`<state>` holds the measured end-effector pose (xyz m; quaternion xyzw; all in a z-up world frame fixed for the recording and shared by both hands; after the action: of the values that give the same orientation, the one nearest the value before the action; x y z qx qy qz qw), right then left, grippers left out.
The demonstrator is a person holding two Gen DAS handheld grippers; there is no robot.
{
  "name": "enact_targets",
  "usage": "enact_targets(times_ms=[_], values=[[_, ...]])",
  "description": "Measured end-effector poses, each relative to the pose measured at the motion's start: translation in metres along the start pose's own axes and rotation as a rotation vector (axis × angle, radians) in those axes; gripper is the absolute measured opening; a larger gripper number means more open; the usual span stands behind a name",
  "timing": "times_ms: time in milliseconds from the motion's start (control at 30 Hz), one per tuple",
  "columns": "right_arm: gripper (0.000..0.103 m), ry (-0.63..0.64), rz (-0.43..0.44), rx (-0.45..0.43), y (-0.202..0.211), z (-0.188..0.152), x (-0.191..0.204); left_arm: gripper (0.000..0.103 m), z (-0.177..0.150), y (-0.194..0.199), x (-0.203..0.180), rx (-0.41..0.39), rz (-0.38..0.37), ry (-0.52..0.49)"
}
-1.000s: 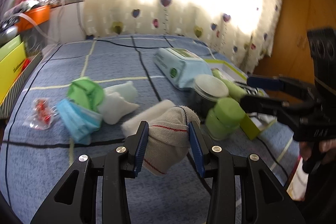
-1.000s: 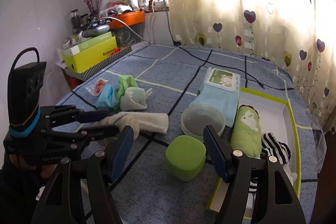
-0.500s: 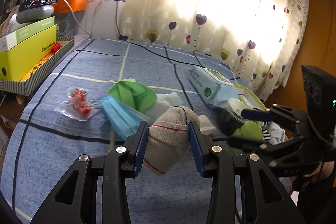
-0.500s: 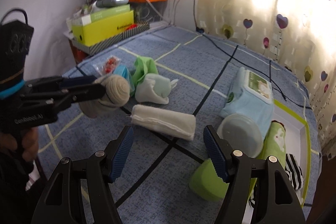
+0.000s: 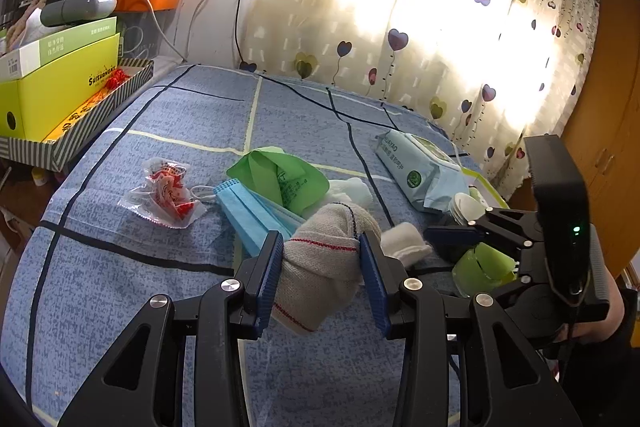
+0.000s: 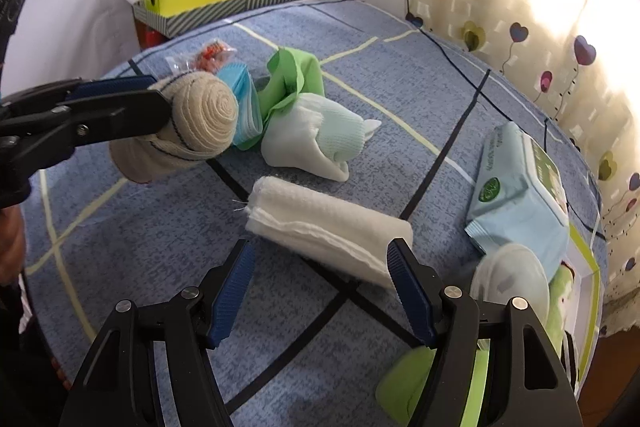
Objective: Organize soft objects
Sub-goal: 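Grasp the rolled white cloth with the right gripper while the left holds the sock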
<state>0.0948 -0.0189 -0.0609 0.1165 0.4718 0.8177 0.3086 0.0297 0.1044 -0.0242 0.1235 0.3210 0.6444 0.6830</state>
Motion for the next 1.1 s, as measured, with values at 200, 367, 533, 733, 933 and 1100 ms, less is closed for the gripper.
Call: enact_targets(times_ms=[200, 367, 533, 733, 933, 1100], values=[[0.069, 0.008, 0.0, 0.039, -0.015, 0.004, -0.002, 0.04, 0.0, -0.004, 0.003, 0.009, -0.003, 0.008], [0.059, 0.015, -0.014, 0.047, -0.021, 0.005, -0.004, 0.04, 0.0, -0.007, 0.001, 0.015, 0.003, 0.008], [0.032, 0.016, -0.039, 0.019, -0.02, 0.007, -0.01, 0.04, 0.001, -0.009, -0.001, 0.017, 0.023, 0.01], [0.018, -0.018, -0.026, -0.037, -0.008, 0.007, -0.017, 0.04, 0.001, -0.007, -0.005, 0.011, 0.051, 0.004], [0.011, -0.051, -0.011, -0.09, 0.008, 0.004, -0.019, 0.04, 0.001, -0.004, -0.01, -0.002, 0.094, -0.009], [0.011, -0.072, 0.013, -0.125, 0.02, 0.001, -0.018, 0.04, 0.001, -0.002, -0.013, -0.003, 0.11, -0.015]])
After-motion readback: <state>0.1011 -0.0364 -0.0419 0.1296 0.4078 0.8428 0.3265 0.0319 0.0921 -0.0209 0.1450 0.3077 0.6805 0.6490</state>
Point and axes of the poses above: each gripper's, at about its wrist camera, not at the fingertips, and y roughly against the way its jaws point, x to its left, z to its top, the point moved 2 cm from there along -y, roughly the way its jaws point, and after that the axes turned 5 degrees about z, right-handed, at the moved point
